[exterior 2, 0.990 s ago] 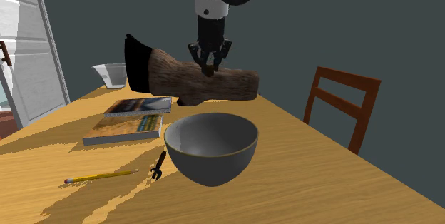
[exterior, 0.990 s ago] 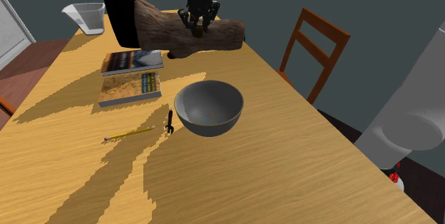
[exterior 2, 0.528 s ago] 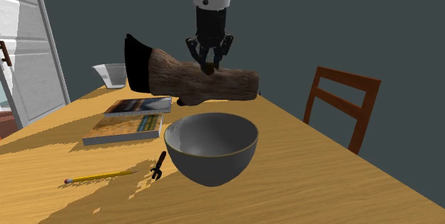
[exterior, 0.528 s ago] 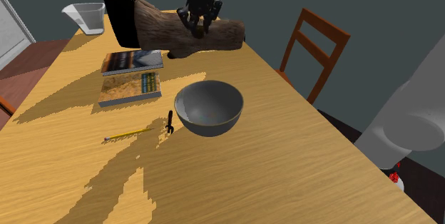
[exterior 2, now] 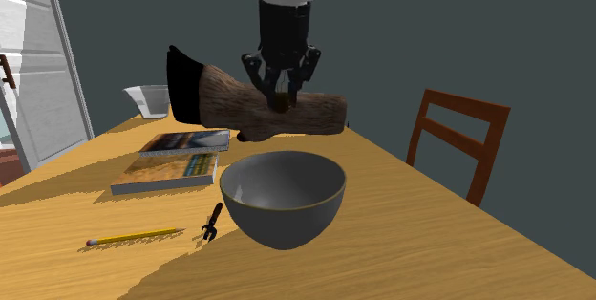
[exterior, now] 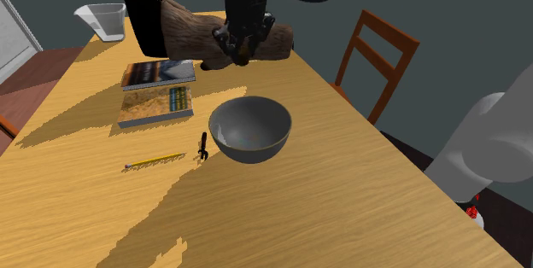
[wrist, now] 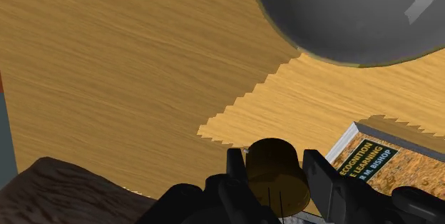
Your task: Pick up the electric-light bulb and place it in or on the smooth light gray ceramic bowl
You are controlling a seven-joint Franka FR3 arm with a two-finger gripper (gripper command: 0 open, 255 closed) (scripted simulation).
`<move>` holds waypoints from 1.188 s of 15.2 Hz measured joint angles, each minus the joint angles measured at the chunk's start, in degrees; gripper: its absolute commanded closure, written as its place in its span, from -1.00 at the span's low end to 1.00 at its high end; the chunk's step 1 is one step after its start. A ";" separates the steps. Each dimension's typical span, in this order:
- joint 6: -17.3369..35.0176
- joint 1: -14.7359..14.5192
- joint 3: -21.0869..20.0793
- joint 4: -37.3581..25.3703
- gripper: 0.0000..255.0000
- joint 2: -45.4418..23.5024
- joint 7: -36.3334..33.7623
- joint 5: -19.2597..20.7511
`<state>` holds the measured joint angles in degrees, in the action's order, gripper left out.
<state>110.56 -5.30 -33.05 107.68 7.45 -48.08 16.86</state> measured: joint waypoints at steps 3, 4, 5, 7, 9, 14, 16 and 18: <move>-0.08 -1.59 -1.55 3.09 1.00 2.73 -2.79 -1.29; -0.71 -2.14 -2.17 3.34 1.00 3.47 -3.67 -1.70; -0.65 -2.77 -2.73 4.62 1.00 4.58 -4.70 -2.28; -1.22 -3.78 -4.32 5.09 1.00 4.97 -7.09 -2.54; -2.11 -4.85 -6.22 5.19 1.00 5.24 -9.75 -2.80; 0.14 -5.84 -7.15 9.16 1.00 6.67 -12.00 -3.54; 1.39 -5.83 -7.37 10.31 1.00 6.40 -12.64 -3.26; 2.45 -5.81 -7.47 11.31 1.00 6.25 -13.05 -3.06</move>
<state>113.01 -11.11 -40.52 118.99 13.70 -61.13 13.80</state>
